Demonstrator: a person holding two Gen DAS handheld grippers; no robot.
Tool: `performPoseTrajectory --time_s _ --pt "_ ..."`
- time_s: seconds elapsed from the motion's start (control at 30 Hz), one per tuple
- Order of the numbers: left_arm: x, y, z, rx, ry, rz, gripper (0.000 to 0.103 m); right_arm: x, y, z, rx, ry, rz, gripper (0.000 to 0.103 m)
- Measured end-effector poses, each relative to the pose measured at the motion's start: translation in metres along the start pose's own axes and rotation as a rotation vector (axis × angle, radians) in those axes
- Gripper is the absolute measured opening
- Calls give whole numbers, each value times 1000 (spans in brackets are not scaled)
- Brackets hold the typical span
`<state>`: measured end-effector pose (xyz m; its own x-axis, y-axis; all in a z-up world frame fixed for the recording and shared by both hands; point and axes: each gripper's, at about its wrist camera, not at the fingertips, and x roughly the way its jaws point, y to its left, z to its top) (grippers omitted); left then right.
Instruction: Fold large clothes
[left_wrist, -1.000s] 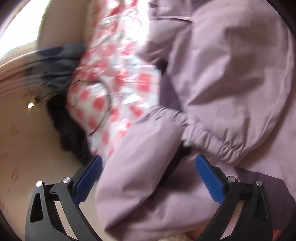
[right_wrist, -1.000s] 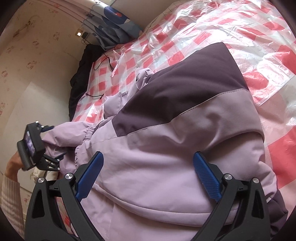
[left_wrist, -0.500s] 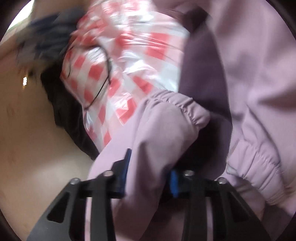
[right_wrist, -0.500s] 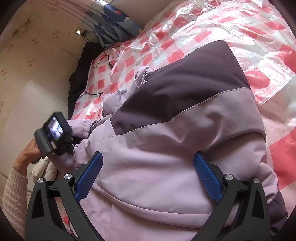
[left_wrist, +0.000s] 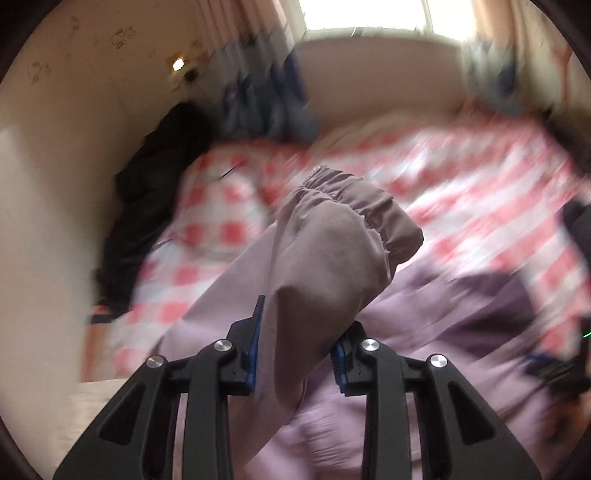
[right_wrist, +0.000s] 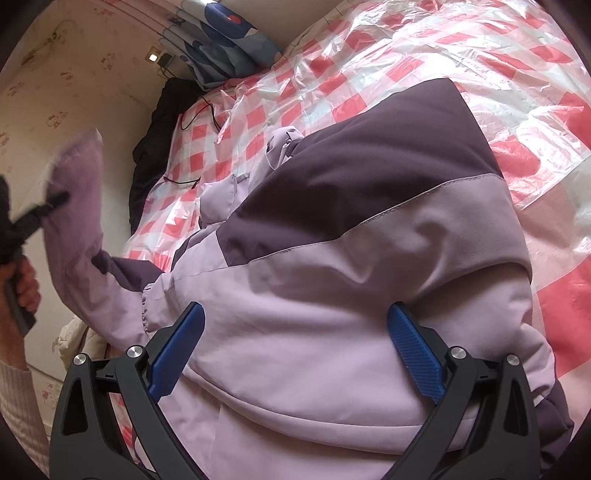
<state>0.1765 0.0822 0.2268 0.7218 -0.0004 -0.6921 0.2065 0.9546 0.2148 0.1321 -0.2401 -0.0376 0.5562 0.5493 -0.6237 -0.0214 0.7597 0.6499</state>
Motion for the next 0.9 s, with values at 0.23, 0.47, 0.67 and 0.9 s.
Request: performPoseTrajectory --time_s 0.23,0.47,0.67,0.9 --pt "-51 -74 13 -87 -198 -390 31 -17 2 4 21 -46 71 96" --pt "28 -165 -47 -148 -116 -706 31 -50 -22 17 163 -149 332 96" --pt "120 -227 -127 -137 146 -714 35 -43 -59 25 357 -100 478 96" --pt "75 -228 -147 -17 47 -617 97 -36 -59 27 351 -68 481 96"
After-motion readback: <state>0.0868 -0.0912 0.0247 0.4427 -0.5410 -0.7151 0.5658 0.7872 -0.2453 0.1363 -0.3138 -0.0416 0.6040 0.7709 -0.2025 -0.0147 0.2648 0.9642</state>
